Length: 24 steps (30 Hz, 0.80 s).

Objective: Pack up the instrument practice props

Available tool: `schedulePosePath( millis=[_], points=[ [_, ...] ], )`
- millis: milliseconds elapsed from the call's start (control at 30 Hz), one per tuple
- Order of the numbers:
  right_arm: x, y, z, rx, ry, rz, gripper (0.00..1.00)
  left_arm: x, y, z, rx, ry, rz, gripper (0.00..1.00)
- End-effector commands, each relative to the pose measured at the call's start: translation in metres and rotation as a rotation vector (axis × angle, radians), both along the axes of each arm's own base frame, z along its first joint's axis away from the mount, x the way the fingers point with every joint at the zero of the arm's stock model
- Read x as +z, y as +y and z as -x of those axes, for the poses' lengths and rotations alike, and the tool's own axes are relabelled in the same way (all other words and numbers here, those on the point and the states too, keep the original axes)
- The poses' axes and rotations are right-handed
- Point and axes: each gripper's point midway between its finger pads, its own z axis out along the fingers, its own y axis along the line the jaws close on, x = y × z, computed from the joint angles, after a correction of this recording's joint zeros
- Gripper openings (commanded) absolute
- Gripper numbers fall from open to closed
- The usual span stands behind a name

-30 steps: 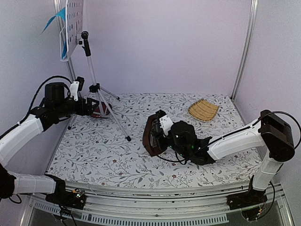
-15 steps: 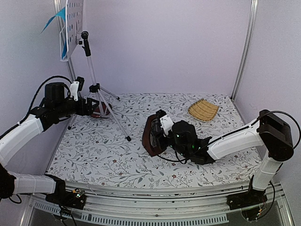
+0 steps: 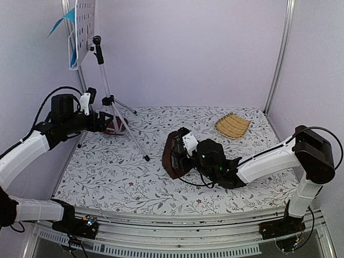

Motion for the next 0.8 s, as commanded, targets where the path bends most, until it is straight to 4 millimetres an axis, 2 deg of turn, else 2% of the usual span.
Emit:
schedulePosePath(
  millis=[0,233,433,467,633,767],
  points=[
    [-0.043,-0.002,0.012,0.056,0.087,0.107,0.63,-0.002,0.001,0.002,-0.007,-0.005,-0.004,0.89],
    [-0.035,-0.003,0.008,0.054,0.088,0.092,0.68,-0.002,0.001,0.002,-0.007,-0.005,-0.005,0.89],
    [-0.023,-0.010,0.006,0.036,0.071,0.085,0.96,-0.002,0.003,0.002,0.002,-0.005,-0.011,0.89],
    [-0.020,-0.013,0.007,0.030,0.065,0.085,0.99,-0.002,0.004,0.002,0.006,-0.005,-0.014,0.89],
    [0.004,-0.033,0.013,0.030,0.035,0.072,0.99,0.001,0.007,0.002,0.025,-0.019,-0.023,0.93],
    [0.021,-0.066,0.020,0.014,0.028,0.052,0.99,0.016,0.004,0.007,0.021,-0.041,0.009,0.97]
  ],
)
